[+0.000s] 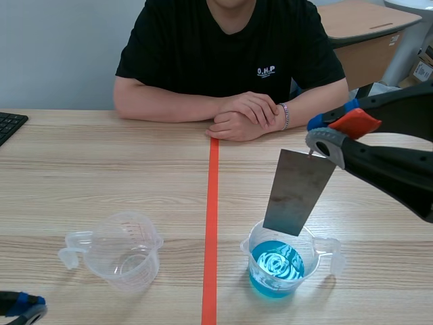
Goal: Do the redox reaction experiment.
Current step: 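Raise the plate and point at it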
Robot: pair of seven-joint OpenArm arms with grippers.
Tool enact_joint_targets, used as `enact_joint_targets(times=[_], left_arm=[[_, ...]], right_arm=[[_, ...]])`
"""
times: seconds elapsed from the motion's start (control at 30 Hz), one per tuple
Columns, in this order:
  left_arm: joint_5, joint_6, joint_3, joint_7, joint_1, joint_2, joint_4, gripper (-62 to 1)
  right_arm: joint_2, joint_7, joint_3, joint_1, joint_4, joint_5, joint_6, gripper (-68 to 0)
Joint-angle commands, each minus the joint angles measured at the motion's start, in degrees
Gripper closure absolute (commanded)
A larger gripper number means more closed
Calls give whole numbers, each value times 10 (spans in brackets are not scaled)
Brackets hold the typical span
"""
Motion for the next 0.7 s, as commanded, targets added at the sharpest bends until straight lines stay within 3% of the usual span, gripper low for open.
enact_joint_targets(times=[0.0, 0.23, 0.5, 0.67], left_arm=[[-4, -5, 12, -22, -21, -3, 6, -44], [-25, -17, 88, -37, -114, -47, 19, -44], [-25, -24, 227, -37, -260, -43, 19, -44], [-25, -23, 292, -18, -337, -17, 19, -44]], right_arm=[[8, 5, 9, -1, 12, 11, 3, -17], [8, 5, 9, -1, 12, 11, 3, -17], [8, 5, 9, -1, 12, 11, 3, -17], [8, 5, 9, -1, 12, 11, 3, -17]])
